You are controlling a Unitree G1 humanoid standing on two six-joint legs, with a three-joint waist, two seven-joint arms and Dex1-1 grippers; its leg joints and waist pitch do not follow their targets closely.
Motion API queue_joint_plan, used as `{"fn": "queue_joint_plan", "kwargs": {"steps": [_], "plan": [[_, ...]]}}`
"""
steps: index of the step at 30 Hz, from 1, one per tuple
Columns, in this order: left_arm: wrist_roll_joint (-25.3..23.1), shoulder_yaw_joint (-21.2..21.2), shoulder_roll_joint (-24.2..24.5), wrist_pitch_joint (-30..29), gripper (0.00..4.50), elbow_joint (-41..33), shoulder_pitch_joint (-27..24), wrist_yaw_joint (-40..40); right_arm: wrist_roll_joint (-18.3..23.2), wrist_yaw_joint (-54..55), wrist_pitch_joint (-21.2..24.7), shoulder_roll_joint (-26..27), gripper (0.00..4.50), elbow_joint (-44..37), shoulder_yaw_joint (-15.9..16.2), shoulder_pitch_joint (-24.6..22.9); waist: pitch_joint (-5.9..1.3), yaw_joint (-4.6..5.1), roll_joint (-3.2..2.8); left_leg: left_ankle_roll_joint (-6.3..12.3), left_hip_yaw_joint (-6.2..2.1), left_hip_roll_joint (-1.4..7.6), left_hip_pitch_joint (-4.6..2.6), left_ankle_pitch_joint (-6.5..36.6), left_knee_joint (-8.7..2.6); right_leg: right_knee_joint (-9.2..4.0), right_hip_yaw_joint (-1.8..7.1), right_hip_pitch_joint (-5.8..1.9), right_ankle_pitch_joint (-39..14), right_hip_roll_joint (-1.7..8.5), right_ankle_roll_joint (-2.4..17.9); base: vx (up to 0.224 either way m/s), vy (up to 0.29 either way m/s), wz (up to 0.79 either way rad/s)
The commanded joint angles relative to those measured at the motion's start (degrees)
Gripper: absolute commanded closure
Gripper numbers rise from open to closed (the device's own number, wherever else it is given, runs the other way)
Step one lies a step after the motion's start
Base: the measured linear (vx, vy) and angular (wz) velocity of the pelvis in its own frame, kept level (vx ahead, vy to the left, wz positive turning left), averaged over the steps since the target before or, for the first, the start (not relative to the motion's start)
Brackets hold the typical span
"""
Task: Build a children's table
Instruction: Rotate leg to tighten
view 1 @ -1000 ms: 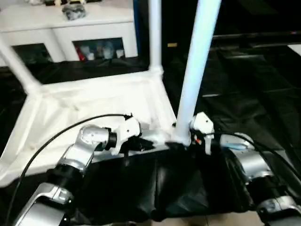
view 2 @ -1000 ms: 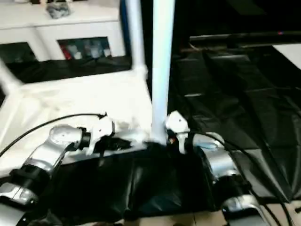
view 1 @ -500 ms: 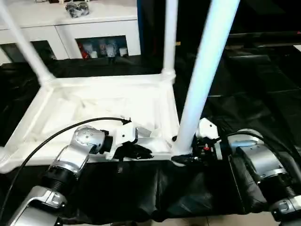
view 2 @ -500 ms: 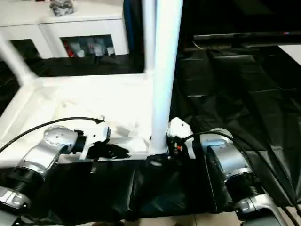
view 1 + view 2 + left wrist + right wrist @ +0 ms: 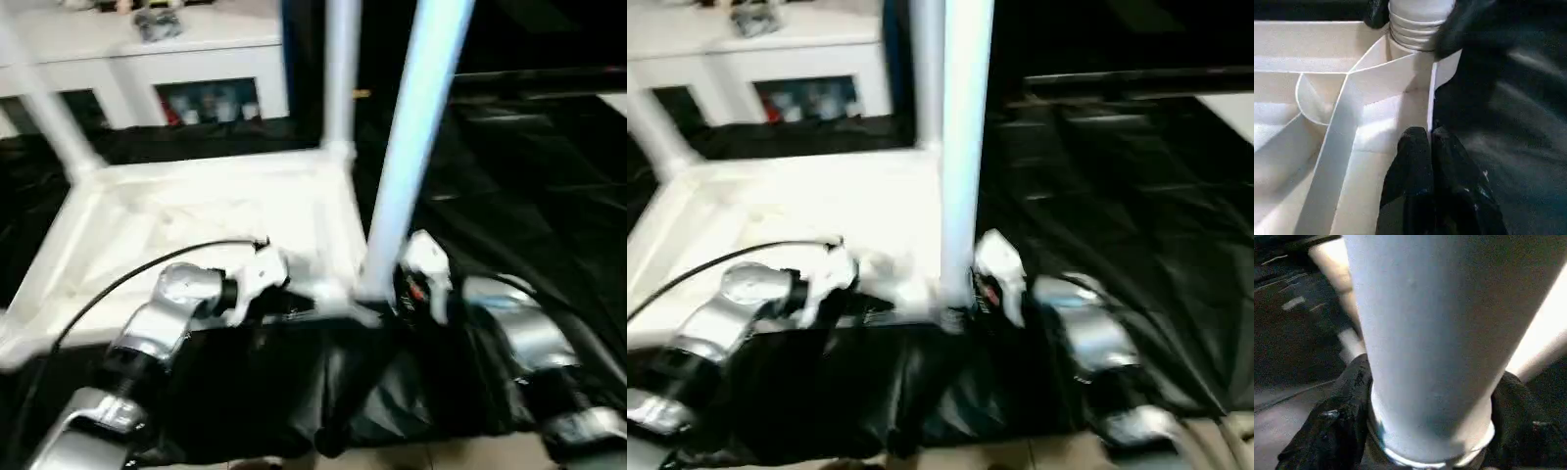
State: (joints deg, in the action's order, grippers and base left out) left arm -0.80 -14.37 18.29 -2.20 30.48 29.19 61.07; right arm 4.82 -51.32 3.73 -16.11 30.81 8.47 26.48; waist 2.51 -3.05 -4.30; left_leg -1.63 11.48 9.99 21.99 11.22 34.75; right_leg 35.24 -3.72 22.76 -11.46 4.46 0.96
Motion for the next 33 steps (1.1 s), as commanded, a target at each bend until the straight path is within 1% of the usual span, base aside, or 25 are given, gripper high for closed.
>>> {"fn": "queue_joint_plan", "kwargs": {"steps": [1, 3, 4, 5, 6, 9, 10, 11, 12, 14, 15, 16, 17, 18, 19, 20, 23, 24, 27, 28, 29, 30, 31, 32, 33], "plan": [[0.16, 0.74, -3.42, -0.10, 4.50, -0.03, 2.25, -6.75, -1.68, 6.37, 0.08, 4.21, 1.76, 3.30, 2.55, 0.75, -3.28, 0.23, 0.66, 1.05, -2.13, 3.31, -1.05, 12.14, -4.50, -4.76, 2.63, -2.58, -14.08, 4.47, 12.79, 0.000, 0.000, 0.00], [-0.32, 0.85, -4.84, -0.26, 4.50, 0.78, 2.78, -9.35, -1.58, 10.58, 0.78, 6.37, 1.76, 5.17, 1.41, 1.62, -3.25, 0.65, 0.59, 1.06, -2.07, 3.31, -1.02, 12.82, -4.53, -4.89, 2.67, -2.44, -14.39, 4.41, 12.28, 0.000, 0.000, 0.00], [-0.78, 0.94, -6.87, -0.72, 4.50, 1.63, 3.49, -12.61, -1.66, 16.48, 1.74, 9.30, 1.76, 7.59, 0.04, 2.91, -3.36, 0.86, 0.61, 1.05, -2.12, 3.33, -1.16, 12.91, -4.53, -4.93, 2.66, -2.47, -13.95, 4.39, 12.30, 0.000, 0.000, 0.00], [-0.78, 0.94, -6.87, -0.72, 4.50, 1.63, 3.49, -12.61, -1.66, 16.48, 1.74, 9.30, 1.76, 7.59, 0.04, 2.91, -3.37, 1.15, 0.52, 1.12, -2.07, 3.25, -1.06, 12.40, -4.47, -4.83, 2.74, -2.41, -12.93, 4.40, 12.68, 0.000, 0.000, 0.00], [-1.18, 0.93, -8.88, -1.03, 4.50, 2.14, 4.11, -15.27, -2.03, 21.89, 1.86, 11.98, 1.76, 10.18, -0.90, 4.31, -3.44, 1.19, 0.44, 1.26, -2.05, 3.30, -1.10, 11.93, -4.44, -4.81, 2.73, -2.39, -12.32, 4.41, 12.77, 0.000, 0.000, 0.00], [-1.92, 0.65, -11.03, -0.60, 4.50, 2.47, 4.67, -17.31, -2.99, 26.14, 0.03, 14.69, 1.76, 13.13, -1.70, 5.84, -3.61, 1.20, 0.59, 1.94, -2.00, 3.24, -0.96, 10.60, -4.28, -4.63, 2.70, -2.56, -9.86, 4.46, 13.01, 0.000, 0.000, 0.00], [-2.14, 0.57, -11.43, -0.39, 4.50, 2.59, 4.80, -17.62, -3.09, 26.48, -0.59, 15.21, 1.20, 13.74, -1.93, 6.13, -3.66, 1.16, 0.49, 2.19, -1.98, 3.26, -0.88, 10.35, -4.23, -4.57, 2.72, -2.56, -9.27, 4.54, 13.17, 0.000, 0.000, 0.00], [-2.37, 0.44, -11.67, -0.07, 4.50, 2.72, 4.88, -17.71, -3.21, 26.85, -1.06, 15.57, 1.06, 14.25, -2.17, 6.36, -3.77, 1.10, 0.53, 2.76, -1.96, 3.21, -0.86, 9.38, -4.14, -4.41, 2.65, -2.68, -7.71, 4.44, 13.29, 0.000, 0.000, 0.00], [-2.52, 0.30, -11.80, 0.64, 4.50, 2.85, 4.92, -17.64, -2.65, 26.44, -1.61, 16.02, 1.06, 14.41, -2.63, 6.51, -3.78, 1.06, 0.47, 3.53, -1.92, 3.22, -0.76, 8.41, -4.06, -4.28, 2.65, -2.71, -5.97, 4.44, 13.58, 0.000, 0.000, 0.00], [-2.46, 0.07, -11.63, 1.43, 4.50, 2.87, 4.80, -17.01, -2.35, 25.45, -2.22, 16.03, 1.00, 13.92, -2.53, 6.31, -3.83, 0.99, 0.35, 4.28, -1.91, 3.27, -0.76, 7.95, -4.02, -4.13, 2.57, -2.75, -4.63, 4.42, 13.86, 0.000, 0.000, 0.00], [-2.45, -0.10, -11.56, 1.99, 4.50, 2.98, 4.75, -16.73, -2.29, 25.05, -2.81, 16.14, 0.69, 13.87, -2.52, 6.29, -3.83, 0.96, 0.37, 4.55, -1.90, 3.31, -0.80, 7.93, -4.01, -4.08, 2.56, -2.74, -4.22, 4.41, 14.08, 0.000, 0.000, 0.00], [-2.38, -0.32, -11.30, 2.40, 4.50, 2.89, 4.59, -16.08, -2.57, 24.74, -3.48, 15.94, 0.61, 13.58, -2.23, 6.11, -3.83, 0.96, 0.37, 4.55, -1.90, 3.31, -0.80, 7.93, -4.01, -4.08, 2.56, -2.74, -4.22, 4.41, 14.08, 0.000, 0.000, 0.00], [-1.93, -0.57, -10.70, 2.59, 4.50, 2.48, 4.23, -14.46, -3.10, 23.93, -4.51, 15.29, 0.56, 12.87, -1.68, 5.65, -3.76, 0.98, 0.17, 4.60, -1.86, 3.30, -0.79, 8.75, -4.01, -4.21, 2.56, -2.74, -4.72, 4.46, 14.19, 0.000, 0.000, 0.00], [-1.60, -0.76, -10.10, 2.79, 4.50, 2.15, 3.95, -13.20, -3.58, 23.07, -5.48, 14.54, 0.43, 12.29, -1.22, 5.20, -3.78, 0.96, 0.25, 4.56, -1.88, 3.29, -0.75, 9.10, -4.01, -4.23, 2.58, -2.82, -5.20, 4.53, 14.12, 0.000, 0.000, 0.00], [-1.56, -0.78, -10.02, 2.83, 4.50, 2.11, 3.92, -13.02, -3.64, 22.93, -5.64, 14.42, 0.43, 12.22, -1.15, 5.13, -3.78, 0.93, 0.25, 4.56, -1.90, 3.31, -0.74, 9.13, -4.03, -4.22, 2.58, -2.83, -5.30, 4.54, 14.08, 0.000, 0.000, 0.00], [-1.37, -0.82, -9.56, 3.09, 4.50, 1.85, 3.68, -11.88, -4.30, 22.29, -7.00, 13.67, 0.43, 12.09, -0.69, 4.84, -3.79, 0.94, 0.18, 4.50, -1.92, 3.34, -0.79, 9.05, -4.05, -4.22, 2.53, -2.79, -5.23, 4.47, 14.06, 0.000, 0.000, 0.00], [-1.14, -0.80, -8.73, 3.50, 4.50, 1.48, 3.29, -9.96, -4.43, 20.16, -8.05, 12.35, 0.43, 11.87, -0.39, 4.34, -3.86, 1.05, 0.16, 5.03, -1.89, 3.34, -0.74, 8.32, -3.95, -3.94, 2.50, -2.92, -3.27, 4.40, 14.65, 0.000, 0.000, 0.00], [-0.48, -0.83, -7.68, 3.62, 4.50, 0.78, 2.77, -7.49, -3.99, 16.78, -8.66, 10.72, 0.43, 10.83, -0.03, 3.53, -3.86, 0.94, 0.17, 5.31, -1.91, 3.35, -0.68, 8.40, -3.91, -3.96, 2.47, -3.01, -3.24, 4.46, 14.80, 0.000, 0.000, 0.00], [0.49, -0.91, -6.27, 3.93, 4.50, -0.17, 2.08, -4.27, -3.50, 11.88, -9.67, 8.55, 0.43, 9.13, 0.67, 2.37, -3.85, 0.72, 0.20, 6.22, -1.77, 3.48, -0.66, 7.80, -3.82, -3.67, 2.43, -2.93, -1.49, 4.27, 15.19, 0.000, 0.000, 0.00], [1.31, -0.89, -5.10, 3.91, 4.50, -1.01, 1.64, -1.94, -2.56, 6.69, -9.83, 6.54, 0.43, 6.92, 1.42, 1.18, -3.89, 0.49, 0.21, 6.48, -1.80, 3.57, -0.73, 8.02, -3.79, -3.65, 2.37, -3.03, -1.50, 4.34, 15.35, 0.000, 0.000, 0.00], [1.48, -0.89, -4.90, 3.84, 4.50, -1.18, 1.56, -1.48, -2.32, 5.65, -9.78, 6.17, 0.43, 6.45, 1.55, 0.94, -3.89, 0.46, 0.17, 6.61, -1.76, 3.58, -0.67, 8.03, -3.76, -3.57, 2.37, -3.00, -1.45, 4.30, 15.42, 0.000, 0.000, 0.00], [1.60, -0.88, -4.75, 3.80, 4.50, -1.31, 1.51, -1.16, -2.16, 4.92, -9.74, 5.91, 0.43, 6.11, 1.65, 0.77, -3.81, 0.40, 0.13, 6.72, -1.74, 3.66, -0.74, 8.43, -3.84, -3.68, 2.39, -2.84, -2.04, 4.30, 15.53, 0.000, 0.000, 0.00], [1.97, -0.91, -3.83, 3.73, 4.50, -1.85, 1.21, 0.52, -0.38, -0.35, -8.32, 4.14, 0.43, 3.50, 2.30, -0.39, -3.75, 0.36, 0.12, 6.70, -1.66, 3.61, -0.80, 8.98, -3.84, -3.82, 2.41, -2.76, -2.72, 4.26, 15.52, 0.000, 0.000, 0.00], [2.13, -0.90, -3.49, 3.68, 4.50, -2.02, 1.10, 1.26, 0.04, -2.21, -8.12, 3.38, 0.43, 2.62, 2.66, -0.77, -3.74, 0.04, 0.22, 6.46, -1.68, 3.71, -0.94, 9.72, -3.86, -3.94, 2.46, -2.80, -4.11, 4.29, 15.19, 0.000, 0.000, 0.00], [2.19, -0.89, -3.38, 3.67, 4.50, -2.08, 1.06, 1.52, 0.18, -2.85, -8.05, 3.12, 0.43, 2.32, 2.79, -0.91, -3.70, -0.14, 0.16, 6.15, -1.74, 3.77, -0.82, 9.89, -3.94, -3.90, 2.49, -2.82, -4.87, 4.33, 15.05, 0.000, 0.000, 0.00]]}}
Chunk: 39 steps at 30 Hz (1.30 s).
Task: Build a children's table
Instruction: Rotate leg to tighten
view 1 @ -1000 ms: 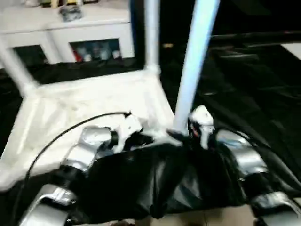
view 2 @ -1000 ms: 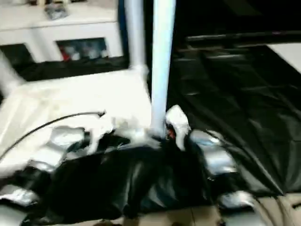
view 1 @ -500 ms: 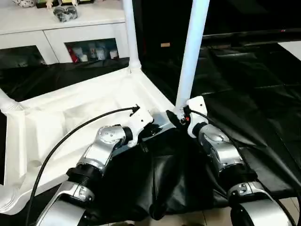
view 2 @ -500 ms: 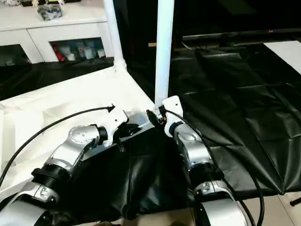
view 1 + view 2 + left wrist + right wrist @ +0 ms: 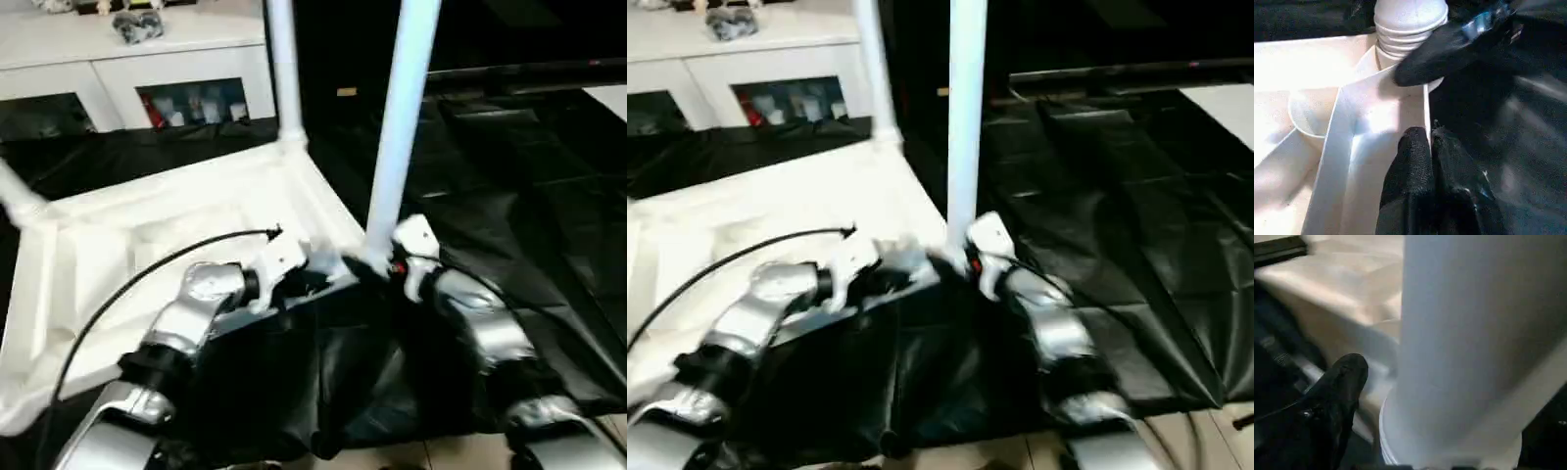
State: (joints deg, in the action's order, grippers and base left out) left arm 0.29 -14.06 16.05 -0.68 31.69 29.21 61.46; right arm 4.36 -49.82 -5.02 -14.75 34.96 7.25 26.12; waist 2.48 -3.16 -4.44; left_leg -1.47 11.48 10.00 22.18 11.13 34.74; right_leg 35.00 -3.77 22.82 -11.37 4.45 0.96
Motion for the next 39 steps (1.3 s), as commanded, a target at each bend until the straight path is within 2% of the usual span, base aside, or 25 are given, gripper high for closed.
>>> {"fn": "queue_joint_plan", "kwargs": {"steps": [1, 2, 6, 10, 13, 16, 22, 25, 27, 29, 30, 31, 32, 33, 34, 35, 36, 37, 39], "plan": [[1.26, -1.24, -0.62, 2.18, 4.50, -3.53, 0.85, 2.10, 1.15, -6.95, 1.09, 0.64, 0.43, -3.02, 4.62, -1.10, -3.65, -0.12, 0.19, 5.88, -1.73, 3.74, -1.07, 10.14, -3.98, -3.79, 2.55, -2.77, -5.34, 4.31, 14.93, 0.000, 0.000, 0.00], [1.50, -1.27, -0.25, 2.25, 4.50, -3.70, 0.72, 2.92, 1.59, -9.12, 1.46, -0.25, 0.43, -4.02, 5.14, -1.55, -3.65, -0.29, 0.39, 5.63, -1.74, 3.83, -1.18, 10.31, -4.00, -3.81, 2.61, -2.69, -5.76, 4.32, 14.74, 0.000, 0.000, 0.00], [2.48, -1.52, 1.57, 1.93, 4.50, -4.79, -0.03, 6.32, 2.90, -18.16, 3.26, -4.31, 0.43, -8.82, 7.66, -3.69, -3.58, -0.76, 0.41, 5.51, -1.77, 3.77, -1.11, 10.47, -4.05, -3.87, 2.62, -2.82, -6.47, 4.29, 14.32, 0.000, 0.000, 0.00], [2.78, -1.48, 2.43, 1.74, 4.50, -5.04, -0.35, 7.51, 3.52, -22.11, 5.48, -6.10, 0.43, -10.96, 8.98, -4.57, -3.56, -0.97, 0.50, 5.42, -1.81, 3.80, -1.11, 10.55, -4.09, -3.98, 2.64, -2.67, -7.63, 4.38, 14.17, 0.000, 0.000, 0.00], [2.91, -1.33, 2.83, 1.61, 4.50, -5.29, -0.64, 8.21, 3.79, -23.17, 6.38, -6.11, 0.77, -11.10, 8.96, -4.85, -3.55, -1.17, 0.66, 4.98, -1.77, 3.79, -1.18, 10.41, -4.10, -4.11, 2.69, -2.56, -8.80, 4.36, 13.76, 0.000, 0.000, 0.00], [3.02, -1.30, 3.05, 1.46, 4.50, -5.52, -0.82, 8.64, 4.33, -23.67, 7.17, -6.19, 0.94, -11.70, 9.05, -5.03, -3.55, -1.36, 0.53, 4.61, -1.82, 3.82, -1.20, 10.47, -4.14, -4.14, 2.67, -2.52, -9.47, 4.39, 13.60, 0.000, 0.000, 0.00], [3.28, -1.52, 3.49, 1.13, 4.50, -5.85, -1.19, 9.16, 4.94, -25.17, 9.19, -6.32, 1.46, -13.38, 9.24, -5.54, -3.71, -1.61, 0.49, 4.83, -1.87, 3.83, -1.14, 9.18, -4.07, -3.79, 2.63, -2.57, -6.71, 4.30, 13.81, 0.000, 0.000, 0.00], [3.38, -1.34, 3.18, 0.86, 4.50, -5.84, -1.29, 8.69, 5.16, -24.41, 9.34, -5.75, 1.58, -13.28, 8.83, -5.67, -3.68, -1.65, 0.49, 4.69, -1.80, 3.79, -1.20, 9.55, -4.05, -3.92, 2.64, -2.50, -7.48, 4.36, 13.72, 0.000, 0.000, 0.00], [2.86, -1.02, 2.22, 0.23, 4.50, -5.39, -1.04, 6.47, 5.63, -20.41, 9.63, -3.68, 1.73, -12.00, 7.06, -5.20, -3.61, -1.61, 0.65, 4.51, -1.77, 3.74, -1.17, 9.65, -4.08, -3.96, 2.68, -2.50, -8.15, 4.37, 13.57, 0.000, 0.000, 0.00], [1.83, -0.75, 1.09, -0.19, 4.50, -4.29, -0.39, 3.42, 4.82, -14.88, 9.07, -1.53, 1.74, -9.69, 5.47, -4.18, -3.50, -1.31, 0.54, 3.82, -1.76, 3.71, -1.22, 10.30, -4.18, -4.19, 2.74, -2.27, -9.83, 4.44, 13.40, 0.000, 0.000, 0.00], [-0.02, -0.35, -0.84, -0.82, 4.50, -2.08, 0.89, -2.10, 3.44, -6.79, 8.88, 1.67, 1.75, -6.31, 3.47, -2.61, -3.27, -0.93, 0.58, 2.74, -1.80, 3.58, -1.31, 11.73, -4.36, -4.53, 2.73, -2.11, -12.66, 4.43, 12.96, 0.000, 0.000, 0.00], [-0.71, -0.21, -1.58, -1.07, 4.50, -1.20, 1.38, -4.27, 2.98, -4.36, 9.10, 2.68, 1.76, -5.38, 2.99, -2.14, -3.27, -0.93, 0.58, 2.74, -1.80, 3.58, -1.31, 11.73, -4.36, -4.53, 2.73, -2.11, -12.66, 4.43, 12.96, 0.000, 0.000, 0.00], [-1.40, -0.05, -2.86, -1.29, 4.50, 0.07, 2.10, -7.08, 2.00, -0.48, 8.91, 4.34, 1.76, -3.80, 2.64, -1.46, -3.18, -0.46, 0.71, 0.88, -2.06, 3.40, -1.61, 13.93, -4.59, -4.98, 2.63, -2.28, -17.62, 4.53, 11.65, 0.000, 0.000, 0.00], [-2.00, 0.13, -4.34, -1.54, 4.50, 1.23, 2.81, -9.98, 0.88, 3.28, 8.96, 6.13, 1.77, -2.28, 2.61, -0.81, -3.11, -0.10, 0.51, 0.30, -2.13, 3.42, -1.68, 14.50, -4.70, -5.22, 2.73, -2.14, -18.66, 4.55, 11.06, 0.000, 0.000, 0.00], [-2.00, 0.13, -4.34, -1.54, 4.50, 1.23, 2.81, -9.98, 0.88, 3.28, 8.96, 6.13, 1.77, -2.28, 2.61, -0.81, -3.08, 0.17, 0.48, 0.18, -2.09, 3.41, -1.68, 14.81, -4.73, -5.26, 2.72, -2.05, -18.70, 4.46, 10.99, 0.000, 0.000, 0.00], [-2.85, 0.20, -6.61, -1.85, 4.50, 2.82, 3.87, -13.97, -1.21, 9.95, 9.17, 9.11, 1.77, 0.32, 2.72, 0.37, -3.05, 0.27, 0.44, 0.14, -2.17, 3.36, -1.56, 15.22, -4.77, -5.33, 2.69, -2.22, -18.85, 4.51, 10.80, 0.000, 0.000, 0.00], [-3.18, 0.14, -7.39, -1.94, 4.50, 3.34, 4.25, -15.27, -2.03, 12.59, 9.41, 10.24, 1.77, 1.31, 2.76, 0.86, -2.99, 0.74, 0.57, -0.17, -2.19, 3.20, -1.62, 15.93, -4.89, -5.46, 2.66, -2.08, -19.46, 4.43, 10.50, 0.000, 0.000, 0.00], [-3.72, 0.08, -8.32, -2.32, 4.50, 4.10, 4.80, -17.24, -2.77, 15.68, 9.34, 11.66, 1.77, 2.49, 2.66, 1.50, -3.03, 0.77, 0.57, -0.11, -2.23, 3.15, -1.58, 16.03, -4.86, -5.52, 2.69, -2.19, -19.82, 4.52, 10.25, 0.000, 0.000, 0.00], [-4.90, 0.20, -10.22, -3.25, 4.50, 5.79, 6.05, -21.50, -3.68, 22.35, 9.59, 14.92, 1.77, 5.49, 1.38, 3.14, -2.83, 1.23, 0.50, -0.20, -2.20, 3.12, -1.68, 16.90, -4.89, -5.74, 2.75, -1.87, -21.34, 4.55, 10.02, 0.000, 0.000, 0.00]]}}
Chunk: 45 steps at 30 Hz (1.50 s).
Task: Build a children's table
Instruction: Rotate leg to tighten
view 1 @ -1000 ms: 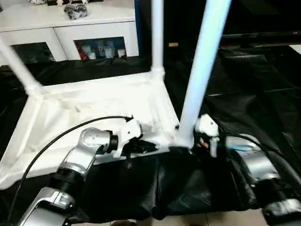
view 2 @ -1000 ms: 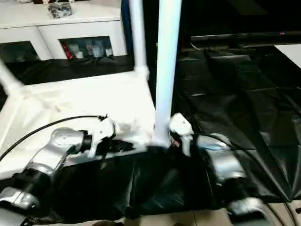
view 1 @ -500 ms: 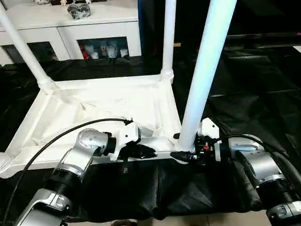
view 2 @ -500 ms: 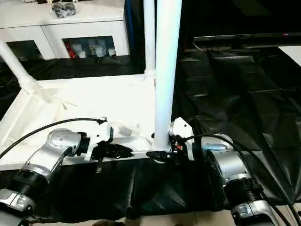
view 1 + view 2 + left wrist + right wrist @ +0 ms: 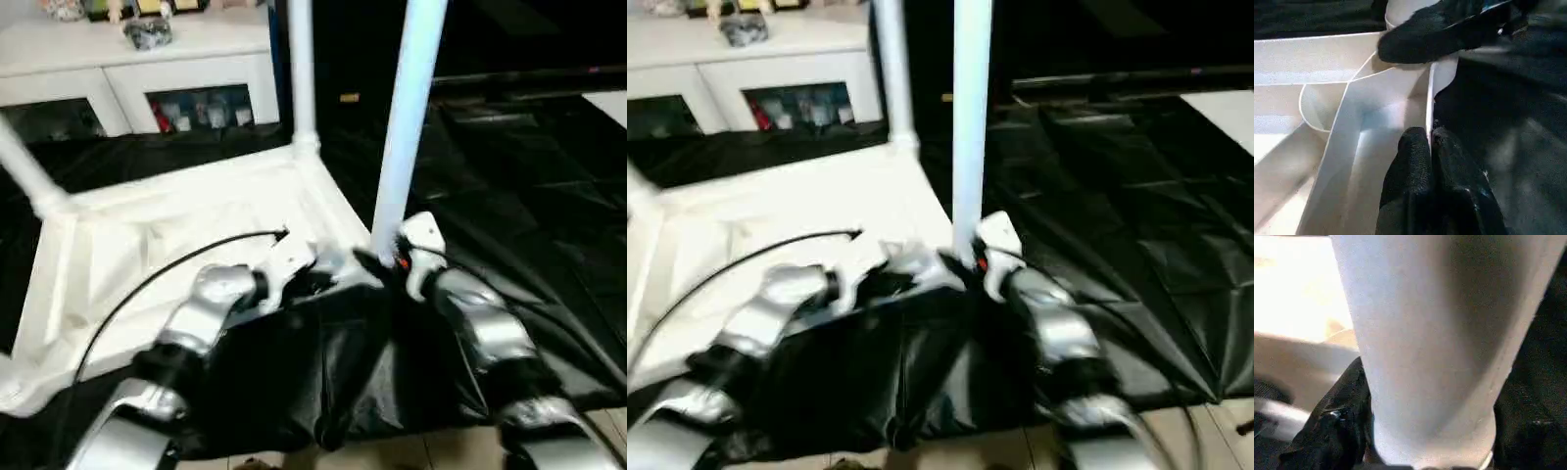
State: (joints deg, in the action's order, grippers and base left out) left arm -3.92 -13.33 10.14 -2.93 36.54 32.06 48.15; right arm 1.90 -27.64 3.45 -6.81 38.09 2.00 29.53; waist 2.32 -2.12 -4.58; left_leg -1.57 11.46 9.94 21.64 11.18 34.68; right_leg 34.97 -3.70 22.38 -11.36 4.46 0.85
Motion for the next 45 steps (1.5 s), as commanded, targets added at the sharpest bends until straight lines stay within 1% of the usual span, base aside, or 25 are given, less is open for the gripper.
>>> {"fn": "queue_joint_plan", "kwargs": {"steps": [1, 2, 3, 4, 5, 6, 7, 9, 10, 12, 13, 14, 17, 18, 22, 23, 24, 27, 28, 32, 35, 36, 38, 40, 45], "plan": [[-0.95, -0.33, -5.09, -1.28, 4.50, 1.57, 3.69, -9.93, -1.46, 2.28, 0.99, 7.96, 1.77, 3.32, 6.34, 0.37, -2.62, 0.26, 0.50, -0.34, -2.29, 3.18, -1.53, 18.41, -4.87, -6.01, 2.62, -1.39, -23.18, 4.58, 9.73, 0.000, 0.000, 0.00], [-1.23, -0.10, -5.59, -1.34, 4.50, 2.07, 4.00, -10.95, -1.74, 3.54, 0.70, 8.59, 1.77, 4.10, 6.09, 0.82, -2.47, 0.37, 0.64, -0.25, -2.18, 3.14, -1.63, 19.07, -4.90, -6.21, 2.68, -1.21, -23.82, 4.50, 9.60, 0.000, 0.000, 0.00], [-1.42, 0.20, -6.33, -1.37, 4.50, 2.59, 4.29, -12.03, -1.59, 4.26, 0.03, 9.51, 1.77, 4.98, 5.61, 1.36, -2.42, 0.43, 0.63, -0.29, -2.30, 3.09, -1.65, 19.95, -4.98, -6.28, 2.64, -1.36, -25.08, 4.60, 9.29, 0.000, 0.000, 0.00], [-1.42, 0.20, -6.33, -1.37, 4.50, 2.59, 4.29, -12.03, -1.59, 4.26, 0.03, 9.51, 1.22, 4.98, 5.61, 1.36, -2.43, 0.44, 0.58, -0.28, -2.35, 3.09, -1.68, 20.27, -5.00, -6.31, 2.63, -1.35, -25.57, 4.63, 9.08, 0.000, 0.000, 0.00], [-1.46, 0.22, -6.64, -1.23, 4.50, 2.71, 4.29, -11.99, -1.35, 4.38, -0.59, 9.93, 1.08, 5.35, 5.14, 1.63, -2.60, 0.31, 0.56, -0.13, -2.35, 3.17, -1.74, 20.05, -5.02, -6.33, 2.71, -1.37, -24.91, 4.64, 8.85, 0.000, 0.000, 0.00], [-1.35, 0.25, -6.63, -0.86, 4.50, 2.50, 4.05, -11.39, -0.50, 3.01, -0.60, 9.95, 1.08, 5.05, 4.60, 1.58, -2.63, 0.33, 0.80, 0.03, -2.35, 3.24, -1.62, 19.72, -5.10, -6.29, 2.78, -1.47, -24.02, 4.63, 8.95, 0.000, 0.000, 0.00], [-1.28, 0.30, -6.55, -0.39, 4.50, 2.41, 3.84, -10.84, -0.16, 2.17, -0.75, 9.90, 1.01, 4.93, 4.13, 1.58, -2.76, 0.37, 0.66, 0.34, -2.45, 3.24, -1.06, 18.27, -5.19, -5.82, 2.74, -1.91, -21.39, 4.65, 9.35, 0.000, 0.000, 0.00], [-1.12, 0.23, -6.16, 0.48, 4.50, 2.22, 3.56, -9.79, -0.55, 1.91, -1.57, 9.49, 0.69, 4.92, 4.12, 1.60, -2.93, 0.66, 0.70, 1.13, -2.39, 3.26, -0.77, 16.27, -5.15, -5.37, 2.67, -2.14, -16.81, 4.57, 10.46, 0.000, 0.000, 0.00], [-0.88, 0.19, -5.79, 1.10, 4.50, 1.88, 3.29, -8.79, -0.97, 1.80, -2.23, 9.02, 0.61, 4.79, 4.25, 1.53, -2.96, 0.72, 0.66, 1.35, -2.37, 3.22, -0.71, 15.90, -5.12, -5.33, 2.66, -2.24, -16.27, 4.63, 10.74, 0.000, 0.000, 0.00], [0.08, 0.19, -4.69, 2.38, 4.50, 0.72, 2.45, -5.89, -1.26, 0.29, -3.45, 7.25, 0.56, 3.91, 5.01, 1.07, -3.06, 0.66, 0.67, 2.07, -2.19, 3.21, -0.90, 15.40, -4.87, -5.41, 2.71, -2.09, -15.56, 4.69, 11.26, 0.000, 0.000, 0.00], [0.63, 0.23, -4.21, 2.53, 4.50, 0.06, 2.02, -4.38, -1.13, -0.84, -3.69, 6.41, 0.56, 3.42, 5.28, 0.81, -3.18, 0.67, 0.69, 2.59, -2.18, 3.20, -0.60, 13.85, -4.78, -5.11, 2.75, -2.36, -13.60, 4.71, 11.72, 0.000, 0.000, 0.00], [1.33, 0.12, -3.20, 2.58, 4.50, -1.05, 1.27, -1.91, -0.88, -3.50, -3.89, 4.83, 0.56, 2.49, 5.71, 0.28, -3.22, 0.56, 0.68, 3.15, -2.12, 3.29, -0.66, 12.85, -4.73, -4.92, 2.69, -2.34, -11.74, 4.59, 12.30, 0.000, 0.000, 0.00], [2.13, -0.32, -1.51, 2.78, 4.50, -2.65, 0.21, 1.70, -0.48, -8.19, -4.37, 2.37, 0.56, 0.66, 6.45, -0.71, -3.39, 0.48, 0.73, 4.99, -2.01, 3.31, -0.25, 10.18, -4.40, -4.29, 2.60, -2.80, -6.62, 4.53, 13.59, 0.000, 0.000, 0.00], [2.77, -0.52, -0.16, 2.90, 4.50, -3.66, -0.42, 4.53, 0.39, -12.78, -4.20, 0.23, 0.56, -1.30, 6.96, -1.57, -3.47, 0.46, 0.53, 5.53, -1.93, 3.31, -0.39, 9.25, -4.23, -4.14, 2.62, -2.69, -5.15, 4.54, 14.13, 0.000, 0.000, 0.00], [3.87, -0.64, 2.08, 3.49, 4.50, -5.05, -1.19, 8.85, 2.93, -22.23, -2.58, -3.93, 0.56, -5.63, 8.17, -3.30, -3.91, -0.13, 0.55, 7.74, -1.76, 3.48, -0.27, 5.94, -3.68, -3.41, 2.42, -2.79, 0.13, 4.23, 15.27, 0.000, 0.000, 0.00], [4.14, -0.63, 2.64, 3.63, 4.50, -5.30, -1.30, 9.88, 3.58, -25.06, -2.13, -5.10, 0.56, -6.86, 8.59, -3.80, -3.94, -0.33, 0.57, 8.50, -1.78, 3.57, -0.18, 5.15, -3.55, -3.18, 2.38, -2.64, 1.56, 4.23, 15.51, 0.000, 0.000, 0.00], [4.14, -0.63, 2.64, 3.63, 4.50, -5.30, -1.30, 9.88, 3.58, -25.06, -2.13, -5.10, 0.56, -6.86, 8.59, -3.80, -3.81, -0.37, 0.60, 8.70, -1.71, 3.53, -0.10, 5.54, -3.53, -3.24, 2.30, -2.56, 1.11, 4.19, 15.61, 0.000, 0.000, 0.00], [5.63, -0.60, 5.33, 3.21, 4.50, -7.20, -2.16, 15.08, 5.43, -35.45, -0.16, -9.94, 0.56, -11.47, 10.68, -5.72, -3.41, -0.50, 0.70, 7.23, -1.64, 3.67, -0.35, 9.27, -3.91, -3.93, 2.40, -2.39, -5.40, 4.22, 15.06, 0.000, 0.000, 0.00], [5.82, -0.63, 5.69, 3.06, 4.50, -7.47, -2.30, 15.80, 5.58, -36.53, 0.11, -10.44, 0.56, -11.90, 10.94, -5.90, -3.45, -0.69, 0.71, 7.06, -1.73, 3.73, -0.32, 9.40, -3.95, -3.90, 2.39, -2.58, -5.74, 4.30, 14.83, 0.000, 0.000, 0.00], [6.25, -1.11, 7.52, 3.05, 4.50, -8.33, -2.94, 18.66, 6.52, -41.90, 1.32, -12.81, 0.56, -14.59, 12.55, -7.00, -3.38, -1.15, 0.74, 6.38, -1.63, 3.84, -0.61, 10.00, -4.01, -4.04, 2.55, -2.14, -7.12, 4.32, 14.71, 0.000, 0.000, 0.00], [6.43, -1.28, 9.11, 3.26, 4.50, -8.61, -3.30, 20.90, 6.78, -45.62, 2.10, -14.48, 0.56, -16.39, 14.04, -7.52, -3.39, -1.79, 0.76, 6.06, -1.61, 3.92, -0.68, 9.42, -4.04, -3.97, 2.64, -2.04, -7.09, 4.30, 14.37, 0.000, 0.000, 0.00], [6.51, -1.28, 9.35, 3.22, 4.50, -8.73, -3.37, 21.21, 6.75, -45.99, 2.30, -14.51, 0.72, -16.54, 14.16, -7.54, -3.42, -1.93, 0.80, 5.87, -1.66, 3.95, -0.66, 9.32, -4.08, -3.90, 2.64, -2.03, -7.14, 4.31, 14.25, 0.000, 0.000, 0.00], [6.64, -1.22, 9.55, 2.98, 4.50, -9.12, -3.48, 21.64, 6.90, -46.29, 2.90, -14.63, 0.72, -17.15, 14.27, -7.64, -3.45, -2.06, 0.78, 5.50, -1.70, 3.91, -0.66, 9.14, -4.09, -3.85, 2.66, -2.09, -7.10, 4.36, 14.18, 0.000, 0.000, 0.00], [6.64, -1.25, 9.65, 2.84, 4.50, -9.33, -3.53, 21.88, 6.63, -46.59, 3.18, -14.69, 0.97, -17.32, 14.49, -7.62, -3.49, -2.15, 0.78, 5.33, -1.71, 3.92, -0.65, 8.88, -4.07, -3.78, 2.66, -2.07, -6.78, 4.36, 14.17, 0.000, 0.000, 0.00], [6.74, -1.44, 9.81, 2.66, 4.50, -9.55, -3.60, 21.97, 6.22, -47.04, 3.26, -14.74, 1.25, -17.60, 14.90, -7.79, -3.64, -2.47, 0.78, 5.89, -1.66, 3.78, -0.55, 7.16, -3.80, -3.60, 2.61, -2.15, -4.87, 4.37, 14.17, 0.000, 0.000, 0.00]]}}
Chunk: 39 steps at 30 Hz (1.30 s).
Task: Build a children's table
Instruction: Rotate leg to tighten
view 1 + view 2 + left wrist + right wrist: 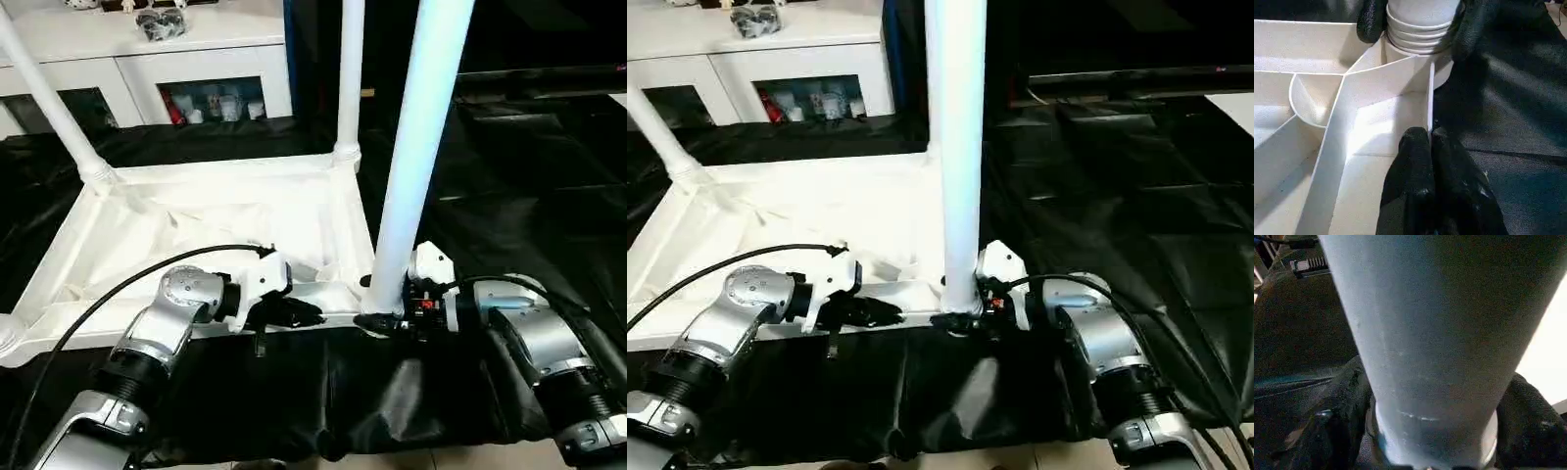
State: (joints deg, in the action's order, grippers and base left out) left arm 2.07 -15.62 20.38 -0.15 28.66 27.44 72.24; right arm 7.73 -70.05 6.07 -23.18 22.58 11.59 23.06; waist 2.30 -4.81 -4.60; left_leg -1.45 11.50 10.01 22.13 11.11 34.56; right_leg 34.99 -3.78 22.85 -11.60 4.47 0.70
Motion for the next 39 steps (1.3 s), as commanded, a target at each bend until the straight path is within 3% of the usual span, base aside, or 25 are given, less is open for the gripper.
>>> {"fn": "queue_joint_plan", "kwargs": {"steps": [1, 4, 8, 12, 17, 22, 24, 26, 29, 35, 39], "plan": [[0.76, 0.82, -0.41, -0.09, 4.50, -1.66, 1.01, -2.11, 0.47, -4.71, 0.79, 1.59, 1.37, -2.26, 5.34, -1.37, -3.64, 0.19, 0.85, 5.79, -1.69, 3.70, -1.04, 7.21, -3.66, -3.61, 2.67, -2.63, -4.57, 4.34, 14.30, 0.000, 0.000, 0.00], [0.67, 0.88, -0.57, 0.08, 4.50, -1.47, 1.02, -2.47, 0.52, -4.28, 1.11, 1.73, 1.51, -2.48, 5.16, -1.52, -3.60, 0.11, 0.81, 5.59, -1.71, 3.74, -1.09, 7.61, -3.71, -3.70, 2.66, -2.61, -5.42, 4.32, 14.15, 0.000, 0.000, 0.00], [-1.79, 1.41, -2.65, 0.54, 4.50, 1.14, 2.26, -9.53, -0.80, 3.34, 0.15, 4.83, 1.70, 0.30, 2.94, -0.98, -3.43, 0.28, 0.87, 4.71, -1.74, 3.70, -1.15, 9.02, -3.89, -3.97, 2.66, -2.53, -7.54, 4.29, 13.74, 0.000, 0.000, 0.00], [-3.68, 1.95, -6.10, -0.93, 4.50, 3.54, 3.85, -17.43, -4.92, 20.13, -0.95, 10.21, 1.77, 8.05, -0.34, 2.01, -2.94, 1.29, 0.92, 0.61, -2.00, 3.36, -1.71, 13.91, -4.51, -5.16, 2.68, -2.21, -18.20, 4.49, 11.51, 0.000, 0.000, 0.00], [-5.30, 2.07, -11.89, -3.16, 4.50, 5.86, 6.36, -26.45, -7.28, 39.10, -0.77, 16.93, 1.79, 15.23, -3.64, 5.24, -2.88, 2.55, 0.81, -0.35, -2.19, 3.27, -1.57, 15.36, -4.76, -5.56, 2.78, -2.06, -19.80, 4.49, 10.34, 0.000, 0.000, 0.00], [-6.99, 1.58, -16.19, -3.54, 4.50, 7.89, 8.10, -31.96, -7.12, 49.99, -2.12, 22.97, 1.79, 21.13, -7.34, 8.30, -3.17, 2.96, 0.82, 0.95, -2.03, 3.06, -1.43, 13.86, -4.43, -5.51, 2.83, -2.16, -16.55, 4.56, 11.04, 0.000, 0.000, 0.00], [-7.62, 0.82, -16.75, -2.95, 4.50, 7.94, 8.13, -32.05, -6.99, 51.12, -3.74, 24.16, 1.24, 22.30, -7.74, 9.06, -3.32, 2.84, 0.87, 1.90, -2.07, 3.12, -1.08, 12.01, -4.35, -5.12, 2.79, -2.45, -13.72, 4.57, 11.32, 0.000, 0.000, 0.00], [-7.95, 0.14, -16.64, -2.03, 4.50, 7.84, 7.98, -31.26, -5.81, 50.54, -4.29, 24.82, 1.08, 22.67, -8.67, 9.49, -3.44, 2.84, 0.85, 2.93, -2.01, 3.11, -0.95, 10.82, -4.23, -4.85, 2.73, -2.53, -11.10, 4.51, 11.94, 0.000, 0.000, 0.00], [-7.13, -0.01, -16.16, -1.28, 4.50, 6.42, 7.01, -29.04, -6.03, 50.78, -5.98, 24.09, 0.92, 22.70, -9.27, 9.61, -3.60, 2.74, 0.77, 4.26, -1.96, 3.20, -0.86, 8.98, -4.04, -4.43, 2.65, -2.68, -7.62, 4.51, 12.93, 0.000, 0.000, 0.00], [-6.37, 0.35, -14.61, -0.24, 4.50, 5.09, 5.57, -26.38, -4.51, 47.15, -8.89, 21.31, 0.36, 22.27, -10.90, 9.19, -3.46, 2.88, 0.63, 4.51, -1.92, 3.26, -0.85, 10.47, -4.10, -4.58, 2.62, -2.73, -8.59, 4.49, 13.29, 0.000, 0.000, 0.00], [-5.26, 0.91, -13.07, -0.02, 4.50, 4.14, 4.74, -23.67, -6.06, 41.29, -9.74, 17.60, 0.05, 19.97, -8.62, 8.00, -3.66, 2.78, 0.61, 5.46, -1.87, 3.30, -0.80, 8.52, -3.84, -4.17, 2.56, -2.85, -5.26, 4.43, 14.12, 0.000, 0.000, 0.00]]}}
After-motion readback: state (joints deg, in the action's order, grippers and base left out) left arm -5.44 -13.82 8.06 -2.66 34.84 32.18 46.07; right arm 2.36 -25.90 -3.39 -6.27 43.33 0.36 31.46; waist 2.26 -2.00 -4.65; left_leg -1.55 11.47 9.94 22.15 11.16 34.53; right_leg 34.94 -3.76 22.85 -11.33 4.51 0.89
